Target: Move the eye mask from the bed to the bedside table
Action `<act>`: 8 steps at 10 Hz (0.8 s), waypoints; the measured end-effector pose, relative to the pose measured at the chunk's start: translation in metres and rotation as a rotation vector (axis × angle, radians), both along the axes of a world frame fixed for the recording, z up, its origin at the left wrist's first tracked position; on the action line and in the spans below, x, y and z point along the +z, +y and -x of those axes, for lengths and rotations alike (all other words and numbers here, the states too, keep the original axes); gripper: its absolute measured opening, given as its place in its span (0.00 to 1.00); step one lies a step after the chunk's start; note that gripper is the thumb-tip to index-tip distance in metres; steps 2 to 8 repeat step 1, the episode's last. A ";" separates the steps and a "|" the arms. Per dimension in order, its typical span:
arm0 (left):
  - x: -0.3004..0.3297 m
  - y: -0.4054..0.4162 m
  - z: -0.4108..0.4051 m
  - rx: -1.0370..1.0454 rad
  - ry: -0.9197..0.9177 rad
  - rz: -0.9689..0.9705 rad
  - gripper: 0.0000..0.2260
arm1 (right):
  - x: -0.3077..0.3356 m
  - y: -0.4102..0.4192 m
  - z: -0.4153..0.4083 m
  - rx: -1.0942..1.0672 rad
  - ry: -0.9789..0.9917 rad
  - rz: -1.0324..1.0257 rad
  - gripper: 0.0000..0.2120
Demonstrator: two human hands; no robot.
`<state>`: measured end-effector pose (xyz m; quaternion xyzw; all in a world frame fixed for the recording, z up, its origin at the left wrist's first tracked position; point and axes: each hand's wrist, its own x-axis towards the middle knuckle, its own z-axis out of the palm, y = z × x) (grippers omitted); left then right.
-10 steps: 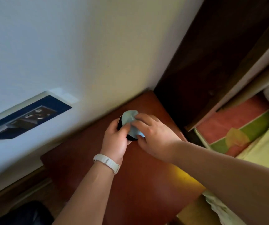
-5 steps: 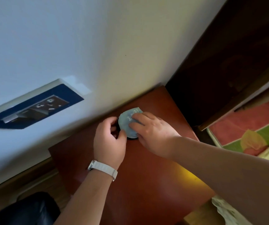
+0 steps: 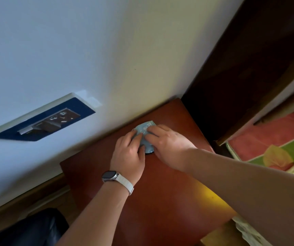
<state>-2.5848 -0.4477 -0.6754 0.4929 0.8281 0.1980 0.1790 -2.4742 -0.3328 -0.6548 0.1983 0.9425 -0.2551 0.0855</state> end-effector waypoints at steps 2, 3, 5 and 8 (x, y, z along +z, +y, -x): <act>0.011 -0.001 -0.001 0.095 -0.069 0.008 0.14 | 0.010 0.004 -0.001 0.022 -0.071 0.047 0.17; 0.011 -0.001 -0.001 0.095 -0.069 0.008 0.14 | 0.010 0.004 -0.001 0.022 -0.071 0.047 0.17; 0.011 -0.001 -0.001 0.095 -0.069 0.008 0.14 | 0.010 0.004 -0.001 0.022 -0.071 0.047 0.17; 0.011 -0.001 -0.001 0.095 -0.069 0.008 0.14 | 0.010 0.004 -0.001 0.022 -0.071 0.047 0.17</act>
